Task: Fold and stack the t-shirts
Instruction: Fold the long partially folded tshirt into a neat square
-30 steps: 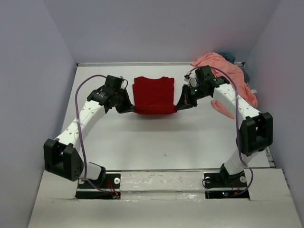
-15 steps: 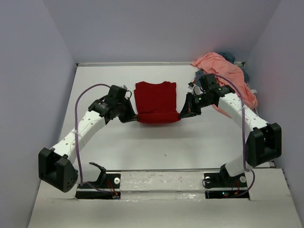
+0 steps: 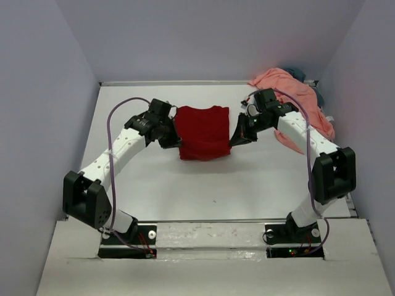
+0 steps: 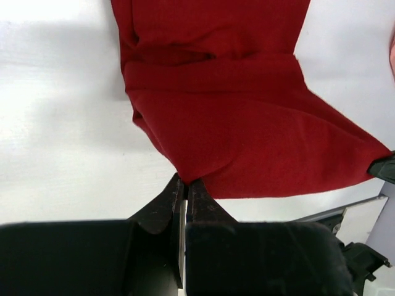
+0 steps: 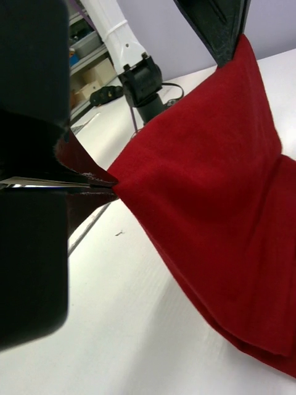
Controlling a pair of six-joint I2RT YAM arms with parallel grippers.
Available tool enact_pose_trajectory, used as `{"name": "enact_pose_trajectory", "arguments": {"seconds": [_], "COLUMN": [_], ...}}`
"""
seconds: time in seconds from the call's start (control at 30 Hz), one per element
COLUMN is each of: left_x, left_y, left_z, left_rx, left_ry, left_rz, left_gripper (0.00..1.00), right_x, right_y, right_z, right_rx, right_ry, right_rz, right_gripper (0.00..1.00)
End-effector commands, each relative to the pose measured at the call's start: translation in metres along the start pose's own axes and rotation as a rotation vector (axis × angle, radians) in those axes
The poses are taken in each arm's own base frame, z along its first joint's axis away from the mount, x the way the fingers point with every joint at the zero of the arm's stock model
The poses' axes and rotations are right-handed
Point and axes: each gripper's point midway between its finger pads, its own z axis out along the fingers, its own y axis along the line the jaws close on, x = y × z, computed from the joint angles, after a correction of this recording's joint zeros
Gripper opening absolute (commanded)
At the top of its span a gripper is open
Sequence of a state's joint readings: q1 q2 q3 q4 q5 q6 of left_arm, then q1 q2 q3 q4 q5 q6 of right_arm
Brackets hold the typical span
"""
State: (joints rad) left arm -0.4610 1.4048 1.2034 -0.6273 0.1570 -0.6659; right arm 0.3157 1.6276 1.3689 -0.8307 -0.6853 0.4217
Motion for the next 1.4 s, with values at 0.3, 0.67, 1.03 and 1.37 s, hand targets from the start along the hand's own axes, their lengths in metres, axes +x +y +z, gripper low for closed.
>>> {"name": "enact_pose_trajectory", "arguments": {"seconds": [0.3,0.67,1.03,1.37], "left_x": [-0.089,-0.131,-0.161,-0.171], "left_y": [-0.006,0.0,-0.001,-0.002], "left_z": [0.002,0.023,0.054,0.093], "left_rx": [-0.041,-0.056,-0.039,-0.006], "left_ry": [-0.1,-0.098,-0.105,-0.102], "left_rz": [0.059,0.059,0.072,0.061], "left_gripper": [0.03,0.03,0.03,0.03], "right_x": [-0.074,-0.125,-0.154,-0.171], "right_y": [0.023,0.01,-0.003,-0.029], "right_z": [0.004,0.017,0.02,0.032], "right_rx": [-0.012,-0.002,0.012,0.059], "right_ry": [-0.081,-0.092,-0.118,-0.14], "right_rz": [-0.085,-0.059,-0.043,-0.03], "right_gripper": [0.0,0.0,0.0,0.0]}}
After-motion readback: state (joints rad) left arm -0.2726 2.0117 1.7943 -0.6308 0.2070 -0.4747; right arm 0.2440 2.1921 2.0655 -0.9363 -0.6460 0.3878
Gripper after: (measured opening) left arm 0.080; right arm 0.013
